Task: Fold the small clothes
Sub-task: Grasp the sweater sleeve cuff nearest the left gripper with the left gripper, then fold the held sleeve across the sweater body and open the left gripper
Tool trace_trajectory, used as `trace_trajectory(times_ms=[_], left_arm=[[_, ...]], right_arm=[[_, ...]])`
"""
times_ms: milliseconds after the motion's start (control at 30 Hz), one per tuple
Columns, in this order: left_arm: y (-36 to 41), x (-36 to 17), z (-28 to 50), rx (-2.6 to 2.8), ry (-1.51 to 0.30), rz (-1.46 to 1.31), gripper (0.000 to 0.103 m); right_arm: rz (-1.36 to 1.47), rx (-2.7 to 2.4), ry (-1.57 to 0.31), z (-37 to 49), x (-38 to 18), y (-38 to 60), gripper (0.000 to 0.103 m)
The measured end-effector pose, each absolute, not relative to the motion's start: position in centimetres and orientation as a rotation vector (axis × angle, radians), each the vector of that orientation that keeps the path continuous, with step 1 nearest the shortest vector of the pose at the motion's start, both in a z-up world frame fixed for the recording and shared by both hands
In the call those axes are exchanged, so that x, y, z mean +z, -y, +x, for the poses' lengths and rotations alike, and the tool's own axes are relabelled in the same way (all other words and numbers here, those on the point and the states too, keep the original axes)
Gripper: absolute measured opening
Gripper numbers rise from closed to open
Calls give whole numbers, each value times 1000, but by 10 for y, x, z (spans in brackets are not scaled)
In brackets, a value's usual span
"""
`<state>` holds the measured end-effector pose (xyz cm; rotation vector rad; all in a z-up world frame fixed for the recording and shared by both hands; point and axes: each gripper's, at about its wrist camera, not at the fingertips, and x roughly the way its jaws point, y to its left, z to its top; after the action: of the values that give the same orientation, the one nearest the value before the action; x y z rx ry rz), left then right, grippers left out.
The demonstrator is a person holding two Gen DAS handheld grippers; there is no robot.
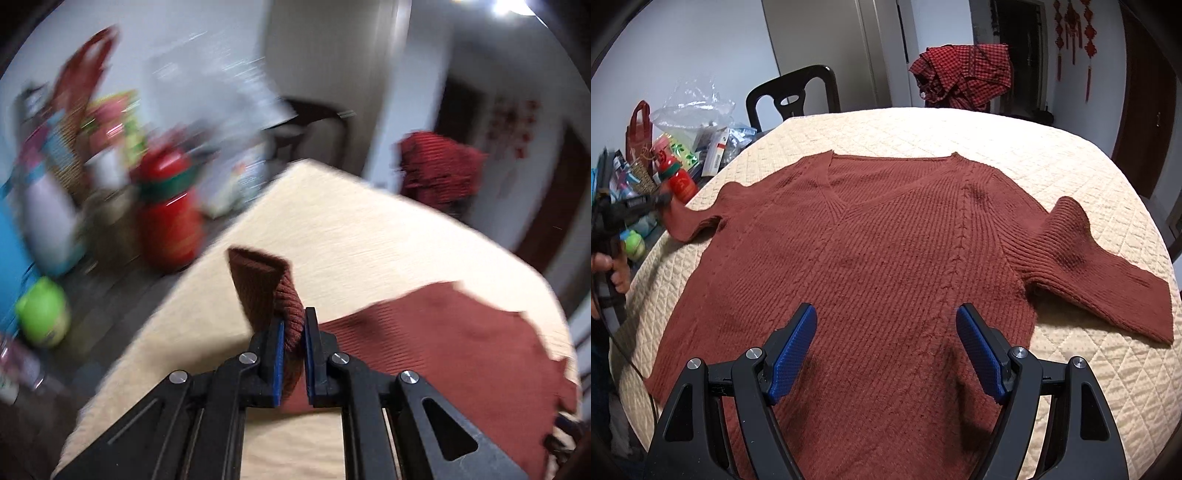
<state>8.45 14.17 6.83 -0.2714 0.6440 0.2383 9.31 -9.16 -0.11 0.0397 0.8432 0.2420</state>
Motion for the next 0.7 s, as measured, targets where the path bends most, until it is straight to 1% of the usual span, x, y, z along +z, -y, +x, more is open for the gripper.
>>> trace_trajectory(times_ms=[100,200,300,400,467,500,567,600,633,667,700], left_arm=[[-96,89,101,63,-611,-227,11],[-45,95,121,-117,-623,-206,11],[0,83,140,-257,-661,-180,11],[30,59,158,-393,-779,-217,15],[36,47,163,-412,-832,-237,26],[35,47,163,-415,-832,-245,29],[29,54,155,-417,-800,-260,44],[21,58,150,-411,-777,-267,48],[10,62,148,-402,-761,-271,53],[1,66,147,-386,-743,-272,56],[-8,68,147,-352,-725,-259,56]], right_arm=[[47,233,-835,90,1,94,78],[63,221,-833,87,1,98,78],[77,208,-840,85,1,102,78],[88,194,-847,83,0,106,78],[100,186,-848,82,0,111,78],[111,184,-848,82,0,113,78],[130,185,-846,83,1,116,78],[139,189,-844,85,2,116,78],[146,194,-844,87,3,116,78],[159,206,-845,91,4,115,78],[167,214,-847,94,4,114,78]])
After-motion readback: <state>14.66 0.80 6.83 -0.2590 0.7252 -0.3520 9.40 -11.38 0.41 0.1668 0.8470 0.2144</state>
